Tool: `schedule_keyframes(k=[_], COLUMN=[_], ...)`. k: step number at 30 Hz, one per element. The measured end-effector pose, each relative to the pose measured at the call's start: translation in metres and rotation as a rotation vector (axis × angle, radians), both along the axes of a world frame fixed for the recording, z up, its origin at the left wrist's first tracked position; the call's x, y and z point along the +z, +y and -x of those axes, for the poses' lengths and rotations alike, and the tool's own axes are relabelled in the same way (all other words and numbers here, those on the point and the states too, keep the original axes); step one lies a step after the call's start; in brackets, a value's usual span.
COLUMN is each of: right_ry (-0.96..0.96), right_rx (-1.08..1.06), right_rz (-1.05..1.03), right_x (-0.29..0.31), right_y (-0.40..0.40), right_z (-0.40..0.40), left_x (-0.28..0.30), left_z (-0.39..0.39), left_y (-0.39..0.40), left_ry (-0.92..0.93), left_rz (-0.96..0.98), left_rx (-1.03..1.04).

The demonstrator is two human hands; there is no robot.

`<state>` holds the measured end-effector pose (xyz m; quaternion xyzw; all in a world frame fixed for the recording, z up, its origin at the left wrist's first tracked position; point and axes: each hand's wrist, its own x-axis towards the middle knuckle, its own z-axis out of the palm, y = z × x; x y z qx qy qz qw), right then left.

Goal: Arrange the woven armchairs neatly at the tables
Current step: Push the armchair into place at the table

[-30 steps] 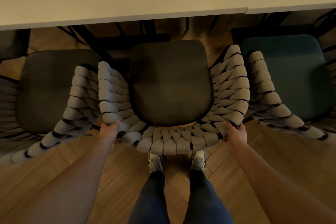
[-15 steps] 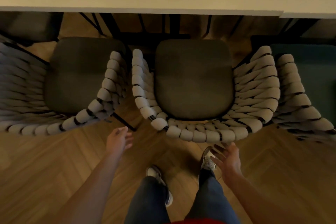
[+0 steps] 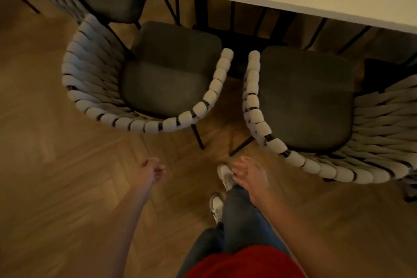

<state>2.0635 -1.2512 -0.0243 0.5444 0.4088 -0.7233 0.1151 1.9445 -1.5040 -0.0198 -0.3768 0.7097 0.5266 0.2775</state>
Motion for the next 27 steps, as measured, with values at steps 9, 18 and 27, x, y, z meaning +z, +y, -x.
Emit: schedule_keyframes(k=[9,18,27], right_ry=[0.026,-0.047,-0.119], right_rx=[0.033,-0.299,-0.622], right_rz=[0.040,0.043,-0.116], right_x=[-0.012,-0.016,-0.025], right_y=[-0.079,-0.135,-0.165], right_z=[0.150,0.224,0.248], left_x=[-0.017,-0.020,-0.034], left_z=[0.120,0.235,0.360], left_y=[-0.114,-0.171,-0.205], left_ry=[-0.053,0.037,0.018], left_rz=[0.053,0.165,0.205], left_rx=[0.002,0.038,-0.176])
